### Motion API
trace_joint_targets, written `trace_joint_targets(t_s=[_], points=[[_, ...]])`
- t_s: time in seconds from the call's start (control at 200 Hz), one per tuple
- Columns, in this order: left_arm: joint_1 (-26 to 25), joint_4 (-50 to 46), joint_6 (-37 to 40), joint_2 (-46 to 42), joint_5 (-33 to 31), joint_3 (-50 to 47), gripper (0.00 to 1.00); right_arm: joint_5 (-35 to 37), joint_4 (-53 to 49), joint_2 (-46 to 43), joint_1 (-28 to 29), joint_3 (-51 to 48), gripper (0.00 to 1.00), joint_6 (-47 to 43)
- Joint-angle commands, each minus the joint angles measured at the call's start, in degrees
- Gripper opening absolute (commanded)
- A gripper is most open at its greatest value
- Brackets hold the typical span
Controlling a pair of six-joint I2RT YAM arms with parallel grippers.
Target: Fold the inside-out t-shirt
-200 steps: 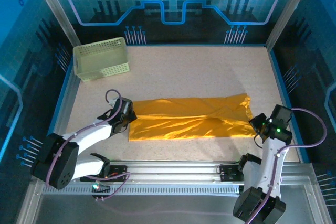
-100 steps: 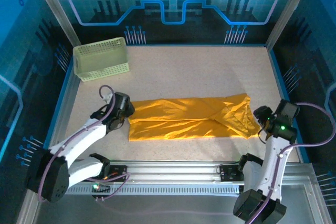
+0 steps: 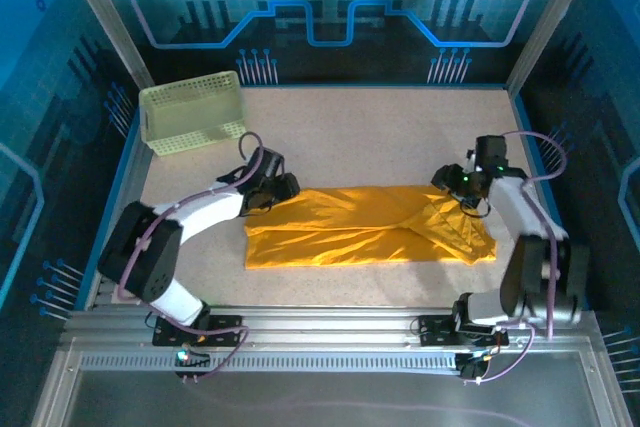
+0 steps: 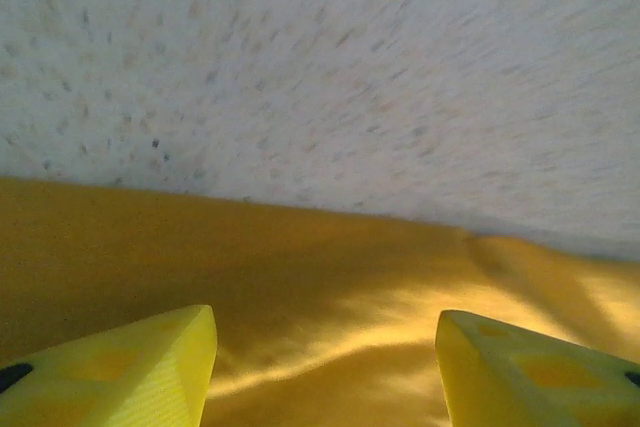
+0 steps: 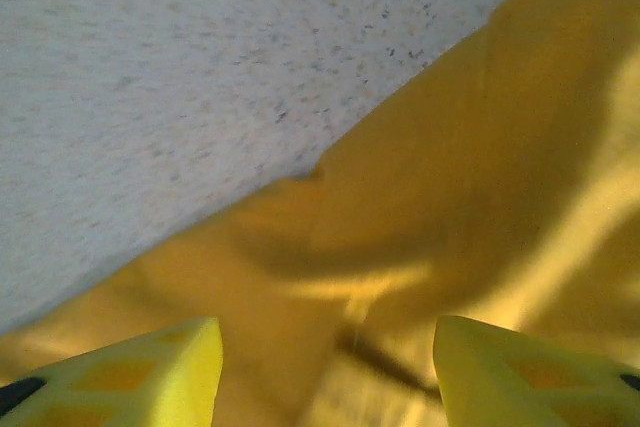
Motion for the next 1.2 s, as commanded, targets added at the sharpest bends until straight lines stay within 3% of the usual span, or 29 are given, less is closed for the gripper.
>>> trace_joint_targets(t_s=[0.0,0.2,0.39,0.77,1.02,1.196], points=[[0.98,1.33,-0.03,2.37,1.57,-1.56,0.61,-2.62,5.73,7.23,0.02,1.20,0.57,0.33],[6.14,4.86,-3.52,3.27,1.24,-7.92,0.61,6.25,6.17,11.80,-2.99,0.13,0.57,5.84],[8.47,4.13,-2.27,-0.29,0.89,-9.34,0.64,7.54,5.42,7.64,-6.55,-0.29,0.55,6.19],[4.41,-2.51,1.82,-9.88,1.82,-3.66,0.79,1.31,2.82,-0.09,3.28,2.34,0.56,-0.44],[5.30,3.24,-1.44,-5.70,4.99,-9.64,0.79,0.07,5.92,11.03,3.17,8.40,0.56,-0.32],[6.76,5.93,-3.57,-6.06,5.61,-14.83,0.80,2.06,6.08,18.21,-0.51,11.14,0.55,4.28]])
